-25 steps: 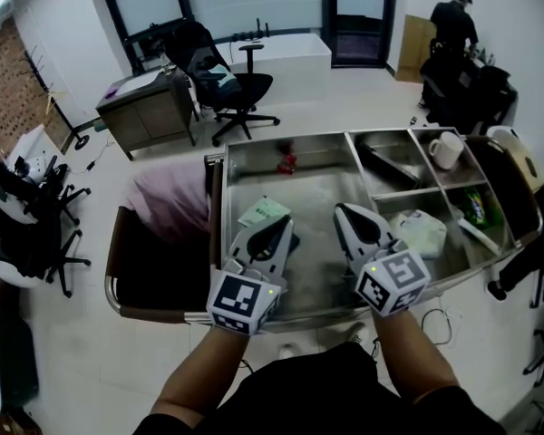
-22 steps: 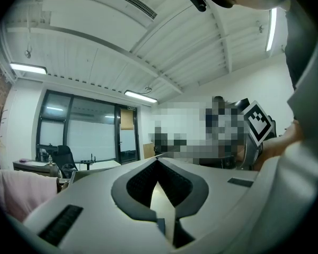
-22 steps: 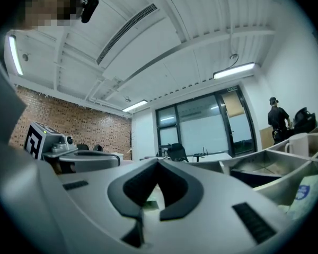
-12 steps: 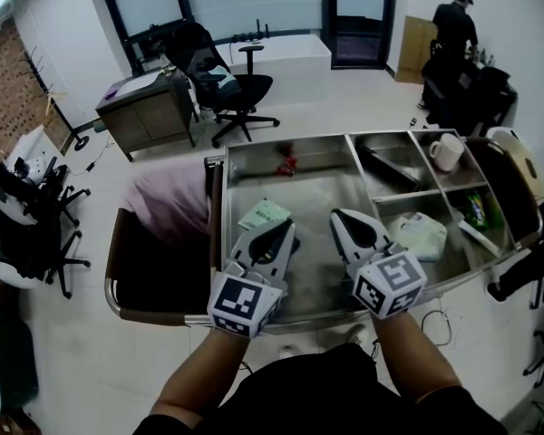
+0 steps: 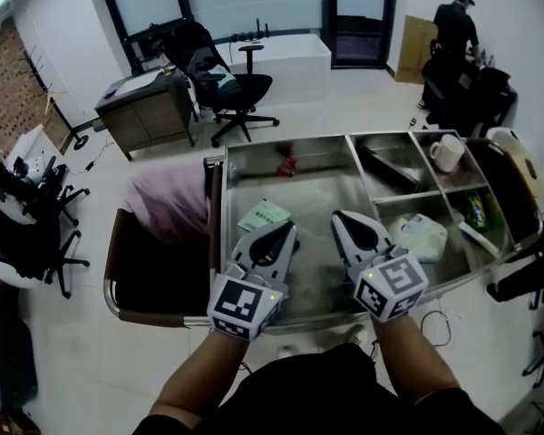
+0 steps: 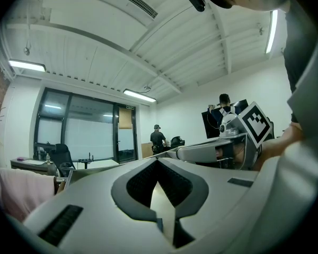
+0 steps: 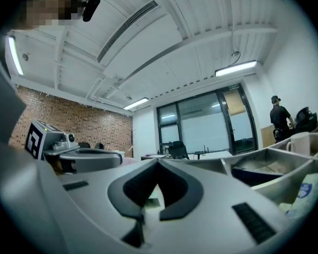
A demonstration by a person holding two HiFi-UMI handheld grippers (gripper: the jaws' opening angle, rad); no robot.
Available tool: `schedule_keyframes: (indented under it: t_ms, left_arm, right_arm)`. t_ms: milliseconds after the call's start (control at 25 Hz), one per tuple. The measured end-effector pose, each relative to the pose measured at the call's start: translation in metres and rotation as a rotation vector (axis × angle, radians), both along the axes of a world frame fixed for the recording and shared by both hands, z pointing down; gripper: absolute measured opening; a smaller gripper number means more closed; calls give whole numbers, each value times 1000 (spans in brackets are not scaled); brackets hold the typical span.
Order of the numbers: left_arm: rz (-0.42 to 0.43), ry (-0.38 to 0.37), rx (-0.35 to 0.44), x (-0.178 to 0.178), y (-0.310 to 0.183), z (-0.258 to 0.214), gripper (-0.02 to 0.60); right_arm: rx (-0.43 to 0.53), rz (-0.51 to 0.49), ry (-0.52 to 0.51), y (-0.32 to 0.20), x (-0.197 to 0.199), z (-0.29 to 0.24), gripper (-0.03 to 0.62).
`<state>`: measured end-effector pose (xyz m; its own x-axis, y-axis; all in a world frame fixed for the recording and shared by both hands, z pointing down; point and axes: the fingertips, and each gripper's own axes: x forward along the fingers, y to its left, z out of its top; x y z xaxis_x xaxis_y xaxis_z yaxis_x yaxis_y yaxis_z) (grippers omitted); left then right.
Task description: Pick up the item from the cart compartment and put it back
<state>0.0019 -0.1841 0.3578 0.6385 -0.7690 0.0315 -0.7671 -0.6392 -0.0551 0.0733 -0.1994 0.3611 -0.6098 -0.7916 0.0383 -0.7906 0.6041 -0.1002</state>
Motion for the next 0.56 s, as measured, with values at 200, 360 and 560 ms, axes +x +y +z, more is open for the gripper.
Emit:
schedule_keyframes:
  t_ms: [200,360,560]
  left_arm:
    - [0,3,-3,-1,0,-1,0]
    - [-2,0,4,-1,0,0,0]
    - [-4,1,3,-3,0,-1,0]
  right_arm:
    - [3,10,5,0,1,-1,14]
    - [8,10,13,0,0,0,14]
    - [10,14,15,0,-1,-1,14]
